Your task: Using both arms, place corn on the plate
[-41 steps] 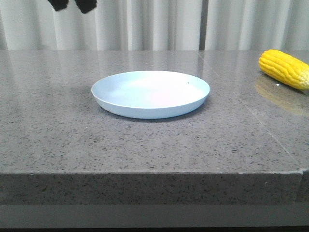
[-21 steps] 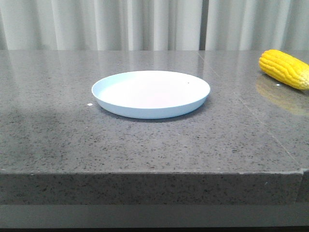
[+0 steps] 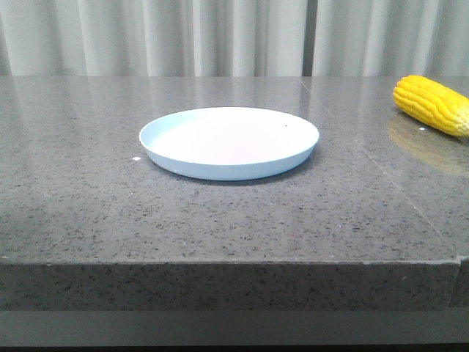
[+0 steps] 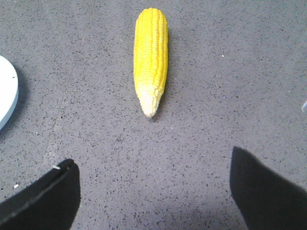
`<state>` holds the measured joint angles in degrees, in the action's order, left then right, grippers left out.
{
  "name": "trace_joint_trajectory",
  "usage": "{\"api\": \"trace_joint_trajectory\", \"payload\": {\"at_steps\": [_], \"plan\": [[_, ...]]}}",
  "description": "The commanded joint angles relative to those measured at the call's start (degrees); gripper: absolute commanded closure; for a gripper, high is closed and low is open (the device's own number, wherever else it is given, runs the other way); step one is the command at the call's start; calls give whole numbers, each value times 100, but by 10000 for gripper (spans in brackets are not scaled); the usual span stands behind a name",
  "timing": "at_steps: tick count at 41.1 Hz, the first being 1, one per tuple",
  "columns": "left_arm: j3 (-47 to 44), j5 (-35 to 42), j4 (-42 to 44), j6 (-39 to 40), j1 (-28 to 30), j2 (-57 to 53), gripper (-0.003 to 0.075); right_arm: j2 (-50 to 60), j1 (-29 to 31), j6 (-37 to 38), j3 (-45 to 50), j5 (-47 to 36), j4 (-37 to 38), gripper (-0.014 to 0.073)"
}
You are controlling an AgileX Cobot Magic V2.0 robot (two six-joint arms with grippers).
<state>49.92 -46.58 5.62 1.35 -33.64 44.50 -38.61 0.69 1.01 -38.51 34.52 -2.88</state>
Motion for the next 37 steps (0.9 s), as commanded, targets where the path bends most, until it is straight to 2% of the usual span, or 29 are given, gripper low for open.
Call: {"api": "trace_joint_trajectory", "payload": {"at_steps": [1, 14, 21, 37], "plan": [[127, 491, 37, 72, -14, -36, 292, -29, 34, -66, -137, -386, 11, -62], [118, 536, 37, 72, -14, 9, 293, -29, 34, -137, -220, -386, 11, -62], [118, 536, 37, 72, -14, 9, 293, -288, 34, -159, -616, -45, 11, -62], [118, 536, 37, 72, -14, 9, 303, -2109, 34, -318, -2055, 941, 11, -62]]}}
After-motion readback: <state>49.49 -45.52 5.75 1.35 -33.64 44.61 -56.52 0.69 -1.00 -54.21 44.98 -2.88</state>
